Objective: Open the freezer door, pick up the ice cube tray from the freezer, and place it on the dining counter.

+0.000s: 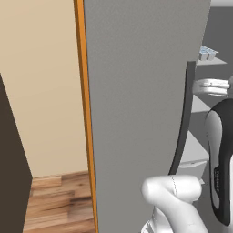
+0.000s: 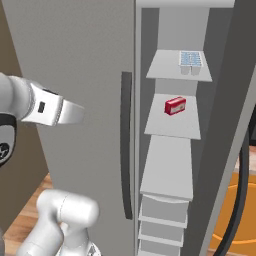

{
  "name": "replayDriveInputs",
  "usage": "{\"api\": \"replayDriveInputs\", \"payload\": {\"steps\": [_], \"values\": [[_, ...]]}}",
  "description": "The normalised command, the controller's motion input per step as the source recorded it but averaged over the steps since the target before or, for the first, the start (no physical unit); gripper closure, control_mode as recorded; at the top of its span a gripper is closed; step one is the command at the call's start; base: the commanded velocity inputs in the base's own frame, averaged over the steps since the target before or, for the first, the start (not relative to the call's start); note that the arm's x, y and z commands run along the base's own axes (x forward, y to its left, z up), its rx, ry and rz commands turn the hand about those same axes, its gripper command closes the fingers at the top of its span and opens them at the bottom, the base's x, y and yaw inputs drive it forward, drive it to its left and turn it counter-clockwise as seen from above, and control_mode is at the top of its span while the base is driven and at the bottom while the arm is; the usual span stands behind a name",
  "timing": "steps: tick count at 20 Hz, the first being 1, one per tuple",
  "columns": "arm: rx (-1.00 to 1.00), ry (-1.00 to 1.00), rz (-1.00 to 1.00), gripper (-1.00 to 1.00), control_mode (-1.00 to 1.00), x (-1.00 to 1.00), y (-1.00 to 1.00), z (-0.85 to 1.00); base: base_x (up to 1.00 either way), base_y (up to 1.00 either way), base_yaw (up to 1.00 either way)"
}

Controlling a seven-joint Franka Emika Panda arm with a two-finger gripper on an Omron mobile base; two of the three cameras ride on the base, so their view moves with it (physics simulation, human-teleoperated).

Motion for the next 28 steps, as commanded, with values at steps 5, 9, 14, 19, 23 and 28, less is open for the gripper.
{"api": "replayDriveInputs", "payload": {"steps": [5, 9, 14, 19, 23, 28], "values": [[0.0, 0.07, 0.15, -1.0, -1.0, -0.14, 0.58, -0.17, 0.0, 0.0, 0.0], [0.0, 0.1, 0.12, -1.0, -1.0, -0.26, 0.42, -0.21, 0.0, 0.0, 0.0], [0.0, 0.13, 0.07, -1.0, -1.0, -0.16, 0.05, -0.08, 0.0, 0.0, 0.0], [0.0, 0.1, 0.08, -1.0, -1.0, 0.0, 0.0, -0.12, 0.0, 0.0, 0.0], [0.0, 0.02, 0.06, -1.0, -1.0, 0.0, 0.03, -0.33, 0.0, 0.0, 0.0], [0.0, 0.0, 0.03, -1.0, -1.0, 0.0, 0.06, -0.23, 0.0, 0.0, 0.0]]}}
